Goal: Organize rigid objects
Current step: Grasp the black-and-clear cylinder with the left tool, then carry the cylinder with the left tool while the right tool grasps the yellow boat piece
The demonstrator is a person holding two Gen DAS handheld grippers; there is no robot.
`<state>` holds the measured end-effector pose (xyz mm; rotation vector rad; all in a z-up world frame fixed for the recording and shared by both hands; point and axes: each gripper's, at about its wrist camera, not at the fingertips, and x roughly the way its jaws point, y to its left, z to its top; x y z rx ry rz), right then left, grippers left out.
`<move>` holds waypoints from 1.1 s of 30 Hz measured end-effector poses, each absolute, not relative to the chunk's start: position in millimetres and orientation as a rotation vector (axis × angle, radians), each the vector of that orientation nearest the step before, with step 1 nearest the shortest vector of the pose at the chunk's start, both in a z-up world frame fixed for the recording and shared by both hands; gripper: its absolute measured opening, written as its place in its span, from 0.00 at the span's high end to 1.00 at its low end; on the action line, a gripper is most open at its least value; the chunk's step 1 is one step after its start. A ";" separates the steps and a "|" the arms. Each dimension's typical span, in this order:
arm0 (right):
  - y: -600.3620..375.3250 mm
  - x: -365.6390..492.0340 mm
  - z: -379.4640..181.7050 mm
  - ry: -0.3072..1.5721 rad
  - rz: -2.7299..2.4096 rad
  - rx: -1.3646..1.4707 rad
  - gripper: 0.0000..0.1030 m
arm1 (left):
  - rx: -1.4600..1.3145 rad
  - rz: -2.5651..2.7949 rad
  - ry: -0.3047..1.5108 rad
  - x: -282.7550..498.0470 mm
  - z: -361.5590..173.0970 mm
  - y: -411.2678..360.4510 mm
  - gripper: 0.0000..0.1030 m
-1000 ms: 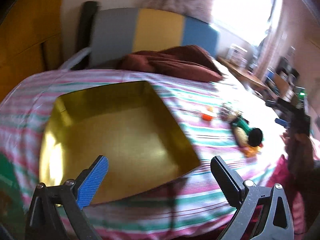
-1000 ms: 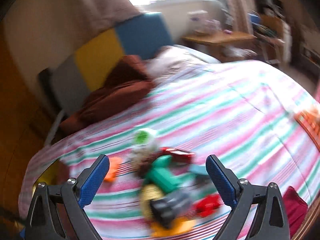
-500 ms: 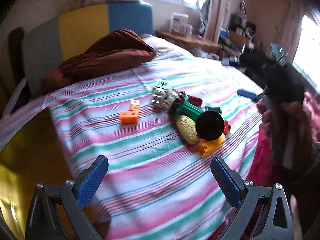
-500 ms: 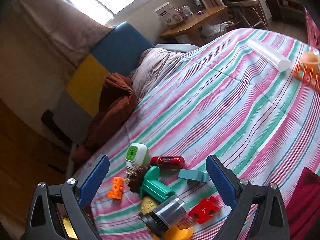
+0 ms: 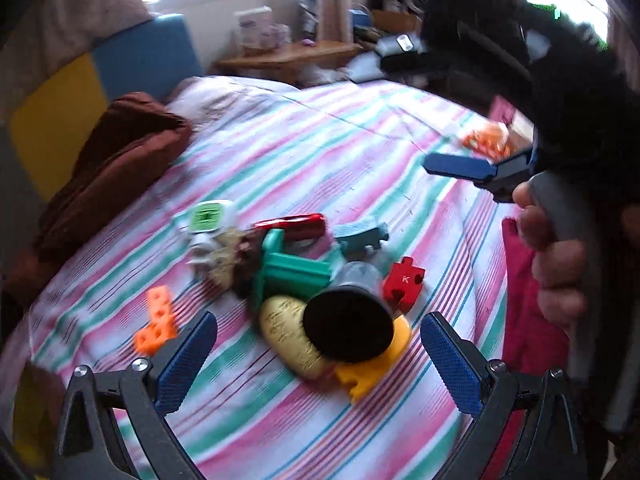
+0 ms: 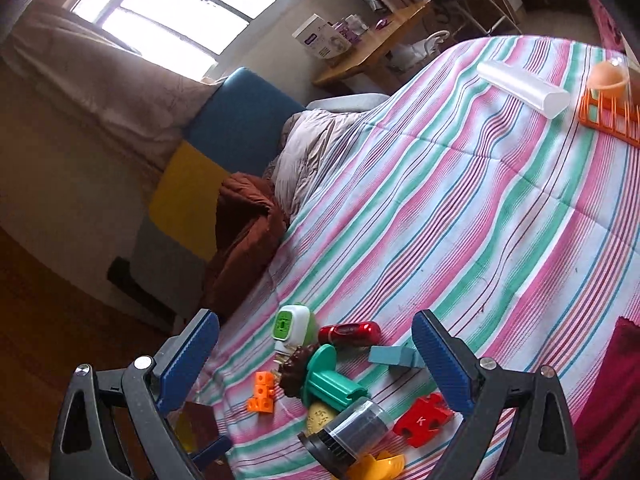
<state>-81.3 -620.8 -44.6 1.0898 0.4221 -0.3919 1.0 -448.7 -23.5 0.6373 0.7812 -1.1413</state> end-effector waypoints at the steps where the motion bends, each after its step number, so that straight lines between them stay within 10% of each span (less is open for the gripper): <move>1: -621.1 -80.5 -45.4 0.427 -0.389 1.094 0.04 | 0.660 -1.150 0.789 1.2 -28.4 -455.9 0.02; 6: -621.8 -80.3 -45.2 0.423 -0.393 1.092 0.04 | 0.738 -1.197 0.850 2.2 -50.8 -484.3 0.43; 33: -605.2 -45.5 -60.0 0.641 -0.353 1.001 0.04 | 0.382 -0.973 0.881 -29.2 -60.8 -289.5 0.40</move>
